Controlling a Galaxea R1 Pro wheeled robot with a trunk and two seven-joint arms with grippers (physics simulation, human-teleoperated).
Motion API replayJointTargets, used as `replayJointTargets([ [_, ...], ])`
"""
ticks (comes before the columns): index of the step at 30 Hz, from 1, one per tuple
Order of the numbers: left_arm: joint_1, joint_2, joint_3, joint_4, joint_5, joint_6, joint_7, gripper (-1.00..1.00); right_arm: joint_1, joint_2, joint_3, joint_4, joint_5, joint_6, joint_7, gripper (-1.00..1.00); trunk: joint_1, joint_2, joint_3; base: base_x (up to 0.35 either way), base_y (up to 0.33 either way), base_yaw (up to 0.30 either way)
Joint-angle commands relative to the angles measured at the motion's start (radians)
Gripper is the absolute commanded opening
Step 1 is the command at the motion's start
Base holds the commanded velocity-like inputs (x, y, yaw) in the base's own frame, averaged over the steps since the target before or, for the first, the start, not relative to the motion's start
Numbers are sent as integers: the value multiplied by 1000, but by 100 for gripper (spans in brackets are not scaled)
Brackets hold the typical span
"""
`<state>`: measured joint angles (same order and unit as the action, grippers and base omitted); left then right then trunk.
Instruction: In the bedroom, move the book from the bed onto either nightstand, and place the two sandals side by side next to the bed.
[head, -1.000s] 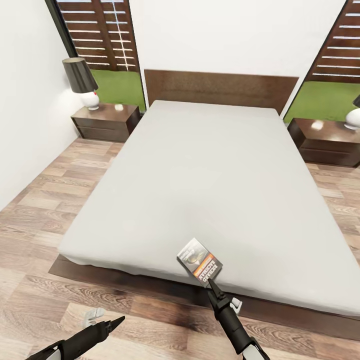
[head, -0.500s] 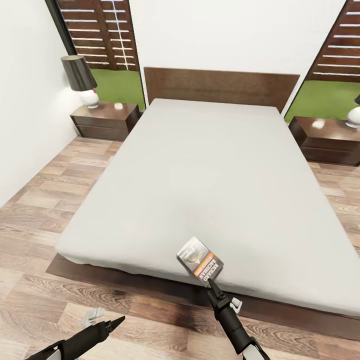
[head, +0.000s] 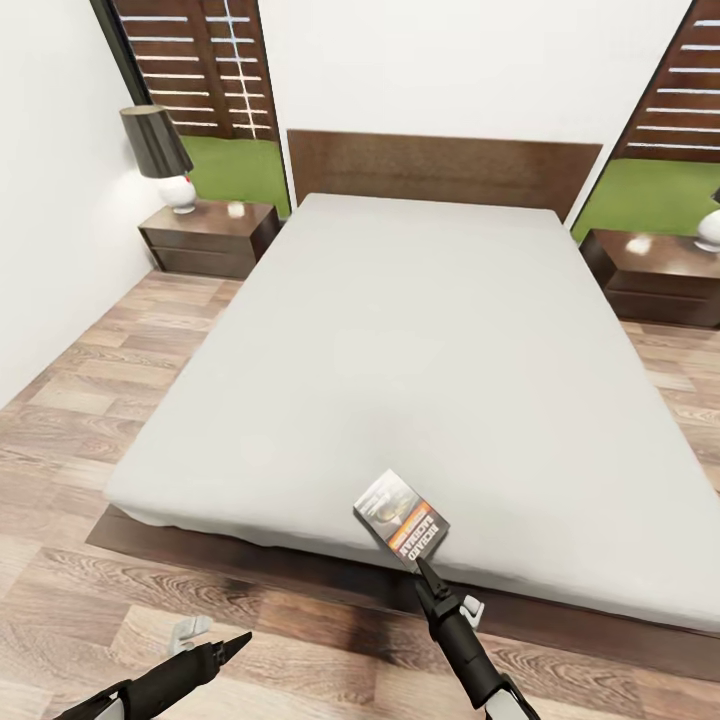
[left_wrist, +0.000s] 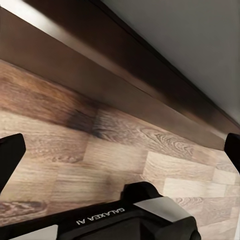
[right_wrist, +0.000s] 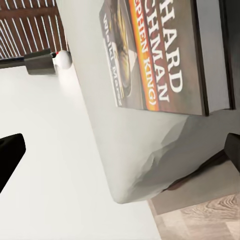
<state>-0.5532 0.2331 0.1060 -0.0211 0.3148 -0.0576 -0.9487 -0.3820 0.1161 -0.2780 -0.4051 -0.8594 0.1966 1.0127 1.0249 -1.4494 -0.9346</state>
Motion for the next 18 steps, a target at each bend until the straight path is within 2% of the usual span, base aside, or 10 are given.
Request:
replayJointTargets([
  [1,-1,0,8,1,-9,-6,-2,100,0,1,-3,0,-6,10,3,100,4,-8,-4,0,0,0],
  [18,-1,-1,8,1,-9,-6,-2,100,-1,1,-3,-1,-6,12,3,100,69,-127,-57,0,0,0],
])
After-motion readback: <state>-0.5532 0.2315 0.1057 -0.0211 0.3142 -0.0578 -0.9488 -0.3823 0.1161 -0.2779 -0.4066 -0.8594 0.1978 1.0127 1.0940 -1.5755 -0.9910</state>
